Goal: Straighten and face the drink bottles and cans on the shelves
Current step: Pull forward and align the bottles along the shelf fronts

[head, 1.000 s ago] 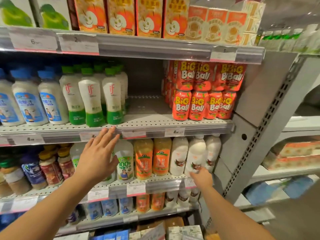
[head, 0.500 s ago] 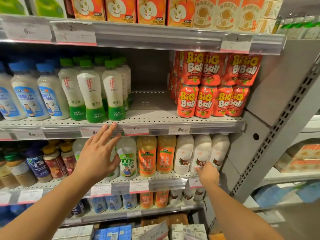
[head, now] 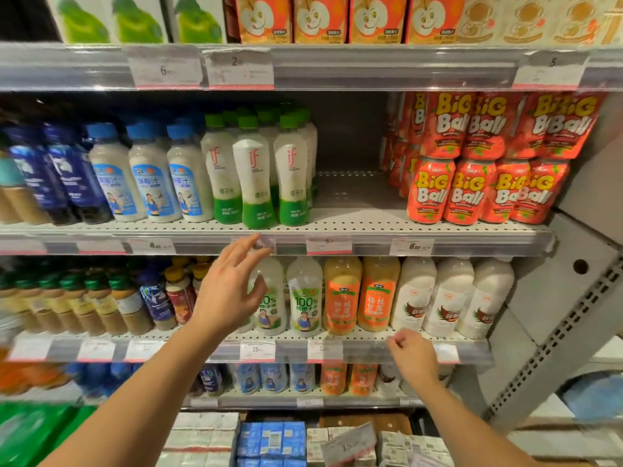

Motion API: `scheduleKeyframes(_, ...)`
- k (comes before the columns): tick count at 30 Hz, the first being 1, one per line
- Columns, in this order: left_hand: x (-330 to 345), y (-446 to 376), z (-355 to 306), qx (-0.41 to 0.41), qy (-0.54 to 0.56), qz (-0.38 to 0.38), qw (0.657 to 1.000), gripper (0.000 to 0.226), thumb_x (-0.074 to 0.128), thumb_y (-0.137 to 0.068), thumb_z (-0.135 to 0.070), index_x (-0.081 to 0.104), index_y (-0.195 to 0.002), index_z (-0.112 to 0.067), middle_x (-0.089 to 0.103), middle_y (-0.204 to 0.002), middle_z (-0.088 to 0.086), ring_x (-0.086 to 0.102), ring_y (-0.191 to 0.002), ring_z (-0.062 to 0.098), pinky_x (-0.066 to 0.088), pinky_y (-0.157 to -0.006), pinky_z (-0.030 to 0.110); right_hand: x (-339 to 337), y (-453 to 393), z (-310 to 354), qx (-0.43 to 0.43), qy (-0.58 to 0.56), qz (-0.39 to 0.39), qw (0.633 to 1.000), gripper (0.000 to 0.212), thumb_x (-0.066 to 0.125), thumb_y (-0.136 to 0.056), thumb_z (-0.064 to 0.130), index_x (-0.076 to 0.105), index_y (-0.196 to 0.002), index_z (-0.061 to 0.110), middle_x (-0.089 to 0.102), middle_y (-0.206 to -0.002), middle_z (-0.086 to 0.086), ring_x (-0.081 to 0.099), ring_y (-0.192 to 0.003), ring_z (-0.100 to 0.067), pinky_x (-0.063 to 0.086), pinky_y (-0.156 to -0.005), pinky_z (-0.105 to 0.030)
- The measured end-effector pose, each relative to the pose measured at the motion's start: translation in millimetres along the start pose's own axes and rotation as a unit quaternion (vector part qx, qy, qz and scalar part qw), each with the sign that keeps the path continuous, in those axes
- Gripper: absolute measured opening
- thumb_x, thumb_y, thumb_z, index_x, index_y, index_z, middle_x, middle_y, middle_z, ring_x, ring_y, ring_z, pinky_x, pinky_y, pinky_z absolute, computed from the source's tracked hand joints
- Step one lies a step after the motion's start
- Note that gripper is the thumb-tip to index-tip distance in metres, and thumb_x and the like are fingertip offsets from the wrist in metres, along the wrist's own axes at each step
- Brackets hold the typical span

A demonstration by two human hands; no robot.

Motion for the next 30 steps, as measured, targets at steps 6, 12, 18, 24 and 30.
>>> scheduleKeyframes(6,-31.8,15.3,64.0,-0.003,-0.044,-0.031,0.999,0.051,0.072,-0.081,-0.015,0.064,-0.131,-0.017,0.059,-0.142,0.004,0.055,-0.126,0.029,0.048,-0.102,0.048,67.0,48.4,112.8,-0.140,0.028,0.138,0.980,0.021,0.064,-0.094,0.047,0.064,-0.078,0.033,0.064,-0.075,0.016,0.059,-0.073,0.001,0.043,-0.060,-0.020)
scheduleKeyframes(12,-40.7,47.2,106.9,-0.027,-0.029,-0.054,0.998,0.045,0.042,-0.088,-0.035,0.070,-0.117,-0.016,0.070,-0.116,-0.001,0.063,-0.104,0.024,0.054,-0.084,0.041,90.6,32.7,167.4,-0.082,0.060,0.069,0.992,0.034,0.062,-0.094,0.054,0.062,-0.077,0.025,0.064,-0.069,0.007,0.060,-0.065,-0.010,0.045,-0.055,-0.028)
scheduleKeyframes(18,13.6,76.9,140.3,-0.110,-0.001,0.097,0.989,0.013,0.058,-0.090,-0.032,0.065,-0.101,-0.029,0.062,-0.087,-0.019,0.062,-0.078,0.007,0.049,-0.061,0.027,100.8,13.8,173.1,-0.069,0.110,0.032,0.991,0.048,0.059,-0.098,0.049,0.045,-0.061,0.023,0.051,-0.059,0.005,0.051,-0.056,-0.015,0.041,-0.054,-0.031)
scheduleKeyframes(24,63.6,85.2,150.3,-0.178,0.051,0.188,0.964,0.018,0.061,-0.093,-0.040,0.067,-0.107,-0.031,0.071,-0.091,-0.015,0.062,-0.078,0.002,0.051,-0.069,0.023,104.0,10.9,178.5,-0.054,0.113,0.025,0.992,0.047,0.062,-0.096,0.051,0.051,-0.061,0.021,0.060,-0.063,0.003,0.062,-0.064,-0.019,0.045,-0.057,-0.031)
scheduleKeyframes(30,90.0,72.2,158.8,-0.229,0.044,0.196,0.952,0.027,0.062,-0.093,-0.050,0.069,-0.103,-0.026,0.075,-0.092,-0.004,0.068,-0.081,0.014,0.053,-0.069,0.029,118.7,30.4,197.9,-0.085,0.142,0.051,0.985,0.054,0.057,-0.093,0.063,0.049,-0.059,0.023,0.048,-0.052,0.006,0.049,-0.049,-0.011,0.040,-0.050,-0.029)
Point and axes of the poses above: each hand's wrist, its own y-axis away from the middle knuckle, its own x-axis out of the palm, z = x × y, the point moved 5 cm from there along -y, towards the middle knuckle
